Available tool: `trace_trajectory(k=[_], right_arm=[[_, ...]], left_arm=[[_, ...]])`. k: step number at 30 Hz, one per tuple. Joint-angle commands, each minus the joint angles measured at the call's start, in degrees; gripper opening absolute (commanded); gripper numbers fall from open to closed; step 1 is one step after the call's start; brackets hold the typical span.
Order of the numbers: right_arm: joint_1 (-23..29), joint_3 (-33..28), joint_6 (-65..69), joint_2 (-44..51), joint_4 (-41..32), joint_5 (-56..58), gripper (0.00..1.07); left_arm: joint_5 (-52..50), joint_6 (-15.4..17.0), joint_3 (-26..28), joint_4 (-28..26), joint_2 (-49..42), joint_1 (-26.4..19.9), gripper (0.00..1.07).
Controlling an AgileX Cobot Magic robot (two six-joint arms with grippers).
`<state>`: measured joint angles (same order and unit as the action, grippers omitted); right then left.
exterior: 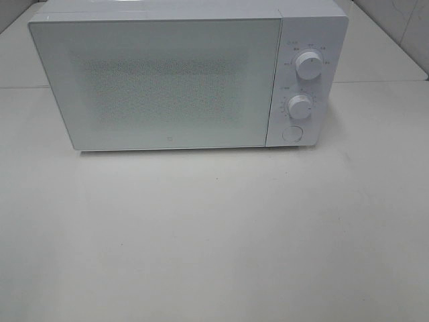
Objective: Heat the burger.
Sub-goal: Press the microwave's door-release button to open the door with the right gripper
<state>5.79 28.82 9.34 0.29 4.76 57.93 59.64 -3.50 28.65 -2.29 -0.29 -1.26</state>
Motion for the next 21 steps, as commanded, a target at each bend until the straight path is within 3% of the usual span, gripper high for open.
trace_trajectory(k=[1,15,21], right_arm=[[-0.2,0.0,-0.3,1.5,-0.2,-0.2,0.74],[-0.1,0.1,-0.3,1.5,-0.1,-0.3,0.73],[-0.1,3.0,-0.9,-1.9,0.1,-2.0,0.73]], left_arm=[[-0.2,0.0,-0.1,-0.1,-1.2,-0.1,0.98],[-0.2,0.0,-0.1,-0.1,-1.2,-0.1,0.98],[-0.2,0.0,-0.1,-0.1,-1.2,-0.1,0.98]])
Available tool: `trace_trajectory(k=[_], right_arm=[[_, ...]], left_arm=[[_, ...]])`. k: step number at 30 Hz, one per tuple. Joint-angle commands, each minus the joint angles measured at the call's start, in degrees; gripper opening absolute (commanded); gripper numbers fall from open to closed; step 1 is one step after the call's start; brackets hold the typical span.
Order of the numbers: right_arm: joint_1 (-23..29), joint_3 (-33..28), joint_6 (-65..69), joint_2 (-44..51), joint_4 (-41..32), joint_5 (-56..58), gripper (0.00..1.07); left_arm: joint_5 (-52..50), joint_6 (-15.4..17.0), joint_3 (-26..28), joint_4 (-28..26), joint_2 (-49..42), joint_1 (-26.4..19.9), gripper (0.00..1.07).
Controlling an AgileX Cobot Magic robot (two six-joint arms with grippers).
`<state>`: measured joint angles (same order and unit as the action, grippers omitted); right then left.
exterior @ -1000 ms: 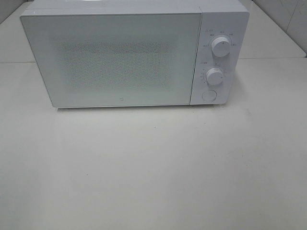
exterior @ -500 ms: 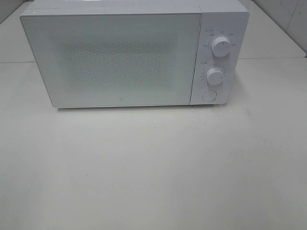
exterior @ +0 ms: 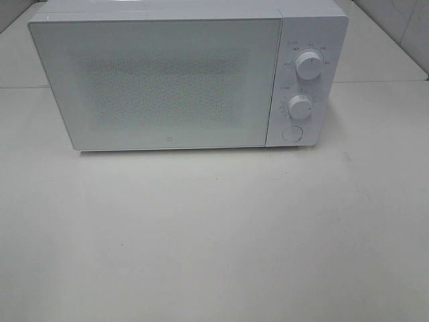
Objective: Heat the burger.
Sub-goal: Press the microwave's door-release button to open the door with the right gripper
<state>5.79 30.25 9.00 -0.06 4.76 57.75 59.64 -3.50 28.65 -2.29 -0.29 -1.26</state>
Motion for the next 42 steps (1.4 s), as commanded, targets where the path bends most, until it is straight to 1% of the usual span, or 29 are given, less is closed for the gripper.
trace_trajectory(k=[1,2,7,13,15,18,19,21,23,26,28,32,34,37,39,42], right_arm=[[-0.1,1.9,-0.6,-2.6,0.1,-2.6,0.73],[-0.1,1.9,-0.6,-2.6,0.1,-2.6,0.73],[-0.1,2.2,-0.6,-7.3,0.0,-9.6,0.73],[-0.1,2.2,-0.6,-11.9,0.0,-14.2,0.73],[-0.1,2.2,-0.6,-15.1,0.0,-17.0,0.73],[-0.1,2.2,-0.6,-17.2,-0.1,-18.6,0.73],[-0.1,2.2,-0.6,-19.5,-0.1,-20.1,0.73],[-0.1,2.2,-0.6,-20.6,-0.1,-21.0,0.73],[-0.1,2.2,-0.3,-25.8,-0.1,-24.2,0.73],[-0.1,2.2,-0.3,-27.1,-0.1,-25.0,0.73],[-0.1,2.2,-0.2,-31.8,-0.1,-28.3,0.73],[-0.1,2.2,-0.1,-35.5,-0.1,-31.0,0.73],[-0.1,2.2,-0.1,-38.6,-0.1,-33.7,0.71],[-0.1,2.2,-0.1,-39.6,-0.1,-34.8,0.70],[-0.1,2.2,-0.1,-43.7,0.1,-38.5,0.65],[-0.1,2.2,-0.1,-44.7,0.1,-39.5,0.63]], left_arm=[[-0.2,0.0,-0.1,-0.1,-1.2,-0.1,0.98],[-0.2,0.0,-0.1,-0.1,-1.2,-0.1,0.98],[-0.2,0.0,-0.1,-0.1,-1.2,-0.1,0.98],[-0.2,0.0,-0.1,-0.1,-1.2,-0.1,0.98],[-0.2,0.0,-0.1,-0.1,-1.2,-0.1,0.98],[-0.2,0.0,-0.1,-0.1,-1.2,-0.1,0.98],[-0.2,0.0,-0.1,-0.1,-1.2,-0.1,0.98],[-0.2,0.0,-0.1,-0.1,-1.2,-0.1,0.98],[-0.2,0.0,-0.1,-0.1,-1.2,-0.1,0.98],[-0.2,0.0,-0.1,-0.1,-1.2,-0.1,0.98],[-0.2,0.0,-0.1,-0.1,-1.2,-0.1,0.98],[-0.2,0.0,-0.1,-0.1,-1.2,-0.1,0.98],[-0.2,0.0,-0.1,-0.1,-1.2,-0.1,0.98],[-0.2,0.0,-0.1,-0.1,-1.2,-0.1,0.98],[-0.2,0.0,-0.1,-0.1,-1.2,-0.1,0.98],[-0.2,0.0,-0.1,-0.1,-1.2,-0.1,0.98]])
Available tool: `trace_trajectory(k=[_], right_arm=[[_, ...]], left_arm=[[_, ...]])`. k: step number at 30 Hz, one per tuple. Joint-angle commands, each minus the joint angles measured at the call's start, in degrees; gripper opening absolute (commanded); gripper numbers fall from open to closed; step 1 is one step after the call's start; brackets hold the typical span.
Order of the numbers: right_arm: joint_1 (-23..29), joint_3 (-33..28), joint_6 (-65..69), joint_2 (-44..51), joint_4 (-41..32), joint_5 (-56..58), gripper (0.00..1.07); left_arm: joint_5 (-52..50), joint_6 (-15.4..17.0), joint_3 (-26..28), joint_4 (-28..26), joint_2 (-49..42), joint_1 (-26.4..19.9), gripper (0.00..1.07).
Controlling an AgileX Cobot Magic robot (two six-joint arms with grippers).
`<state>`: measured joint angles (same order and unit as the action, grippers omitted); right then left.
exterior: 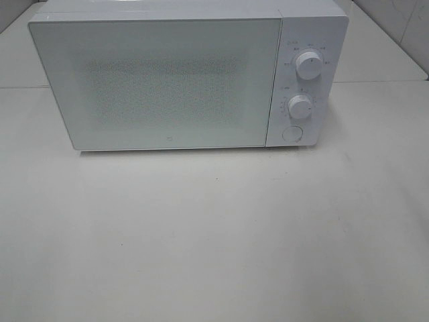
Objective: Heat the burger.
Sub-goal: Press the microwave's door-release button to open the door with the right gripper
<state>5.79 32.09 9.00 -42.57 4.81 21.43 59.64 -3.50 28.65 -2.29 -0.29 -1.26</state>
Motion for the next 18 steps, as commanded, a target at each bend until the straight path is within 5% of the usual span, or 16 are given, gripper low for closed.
trace_trajectory(k=[1,11,13,18], right_arm=[[-0.1,0.3,-0.1,-4.0,0.0,-5.2,0.61],[0.1,0.3,-0.1,-11.9,0.0,-15.0,0.32],[0.1,0.3,1.9,-14.6,0.0,-17.3,0.12],[0.1,0.3,2.9,-17.0,0.5,-19.8,0.00]], left_arm=[[-0.2,0.0,-0.1,-0.1,-1.2,-0.1,0.98],[-0.2,0.0,-0.1,-0.1,-1.2,-0.1,0.98],[-0.2,0.0,-0.1,-0.1,-1.2,-0.1,0.98],[-0.2,0.0,-0.1,-0.1,-1.2,-0.1,0.98]])
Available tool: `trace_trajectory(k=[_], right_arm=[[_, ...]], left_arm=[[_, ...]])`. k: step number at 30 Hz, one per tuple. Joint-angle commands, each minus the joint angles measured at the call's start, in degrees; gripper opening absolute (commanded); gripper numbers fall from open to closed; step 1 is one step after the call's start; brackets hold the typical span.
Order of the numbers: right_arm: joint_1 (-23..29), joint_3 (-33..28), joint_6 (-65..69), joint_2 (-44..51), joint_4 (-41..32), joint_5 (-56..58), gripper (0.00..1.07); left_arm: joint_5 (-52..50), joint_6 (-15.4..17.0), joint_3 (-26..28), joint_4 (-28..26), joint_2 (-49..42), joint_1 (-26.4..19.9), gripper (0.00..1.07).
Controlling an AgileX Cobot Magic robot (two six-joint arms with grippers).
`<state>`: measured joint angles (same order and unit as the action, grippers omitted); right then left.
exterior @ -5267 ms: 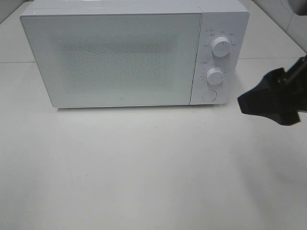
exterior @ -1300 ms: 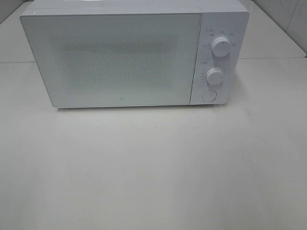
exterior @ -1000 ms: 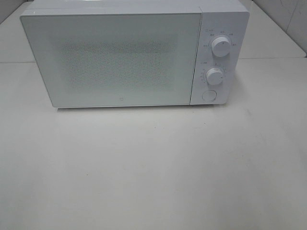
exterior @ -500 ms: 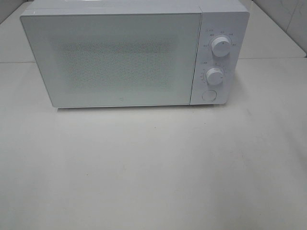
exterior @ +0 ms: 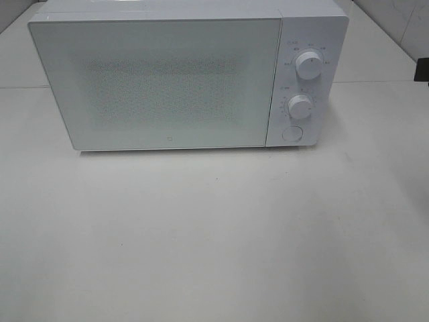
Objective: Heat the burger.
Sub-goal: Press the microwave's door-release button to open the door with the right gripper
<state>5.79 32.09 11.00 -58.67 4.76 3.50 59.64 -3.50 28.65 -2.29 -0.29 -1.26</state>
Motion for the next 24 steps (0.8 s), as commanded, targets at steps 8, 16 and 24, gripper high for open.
trace_trajectory(k=[8,16,24], right_arm=[[0.1,-0.8,2.5,-4.6,1.5,-7.8,0.00],[0.1,-1.0,25.4,-6.2,1.4,-9.7,0.00],[0.1,-1.0,53.1,-6.2,1.5,-9.4,0.00]], left_arm=[[-0.2,0.0,-0.1,-0.1,-1.2,-0.1,0.98],[-0.2,0.0,-0.1,-0.1,-1.2,-0.1,0.98],[-0.2,0.0,-0.1,-0.1,-1.2,-0.1,0.98]])
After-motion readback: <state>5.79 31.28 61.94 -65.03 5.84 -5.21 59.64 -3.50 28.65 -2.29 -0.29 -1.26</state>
